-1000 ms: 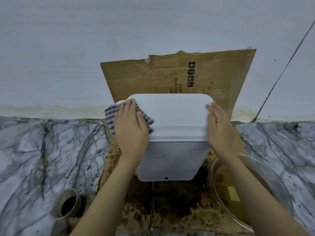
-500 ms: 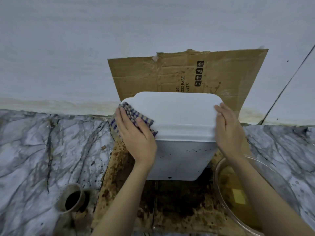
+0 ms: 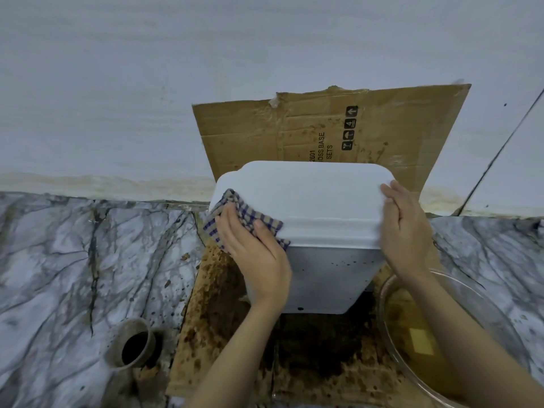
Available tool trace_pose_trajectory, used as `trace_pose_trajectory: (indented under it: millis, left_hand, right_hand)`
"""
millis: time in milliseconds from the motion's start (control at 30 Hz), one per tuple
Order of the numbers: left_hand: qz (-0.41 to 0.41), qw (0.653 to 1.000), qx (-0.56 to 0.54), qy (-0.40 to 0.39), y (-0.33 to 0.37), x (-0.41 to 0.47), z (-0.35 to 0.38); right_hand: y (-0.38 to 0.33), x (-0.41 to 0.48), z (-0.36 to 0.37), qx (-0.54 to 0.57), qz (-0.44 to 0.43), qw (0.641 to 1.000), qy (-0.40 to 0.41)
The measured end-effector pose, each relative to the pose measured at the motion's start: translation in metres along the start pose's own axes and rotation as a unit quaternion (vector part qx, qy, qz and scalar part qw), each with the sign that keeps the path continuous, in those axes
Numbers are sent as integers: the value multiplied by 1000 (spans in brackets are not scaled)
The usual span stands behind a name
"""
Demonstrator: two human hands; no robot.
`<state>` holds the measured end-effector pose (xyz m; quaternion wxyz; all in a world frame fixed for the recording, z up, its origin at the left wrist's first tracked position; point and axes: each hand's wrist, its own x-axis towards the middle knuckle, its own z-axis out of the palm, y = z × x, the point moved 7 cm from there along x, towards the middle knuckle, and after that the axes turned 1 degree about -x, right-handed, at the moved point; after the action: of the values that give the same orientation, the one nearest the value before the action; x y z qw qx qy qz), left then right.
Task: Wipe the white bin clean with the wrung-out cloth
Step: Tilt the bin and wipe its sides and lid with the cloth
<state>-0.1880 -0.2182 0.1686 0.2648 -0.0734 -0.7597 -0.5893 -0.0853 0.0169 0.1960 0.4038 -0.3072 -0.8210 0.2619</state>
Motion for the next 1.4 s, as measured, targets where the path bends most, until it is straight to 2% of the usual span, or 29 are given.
trace_pose_trajectory:
  millis: [100, 400, 567, 700, 900, 1033, 1133, 1233, 1300, 1400]
  left_hand:
    - [46, 998, 32, -28, -5, -3, 1]
    - [68, 996, 35, -37, -5, -18, 6]
    - [0, 999, -37, -22, -14, 12, 2]
    - [10, 996, -55, -71, -22, 42, 1]
    - [-108, 970, -140, -169, -55, 91, 3]
    - [-141, 975, -121, -125, -52, 85, 0]
    - [-70, 992, -61, -83, -32, 66, -7]
    - [33, 995, 41, -81, -2, 40, -2]
    - [119, 980, 123, -99, 19, 22, 7]
    - [242, 931, 200, -185, 45, 1, 33]
  right_hand:
    - [1, -1, 1, 0, 0, 1000, 12]
    - [1, -2, -1, 1, -1, 1000, 20]
    - [-1, 0, 1, 4, -6, 1000, 16]
    - [-4, 0, 1, 8, -11, 999, 29]
    - [-3, -2, 2, 4, -13, 999, 39]
    - [-3, -3, 1, 5, -18, 998, 52]
    - [-3, -4, 0, 0, -21, 998, 57]
    - [-4, -3, 1, 5, -21, 998, 55]
    - [-3, -3, 2, 5, -17, 998, 52]
    - [-3, -3, 1, 11, -17, 999, 48]
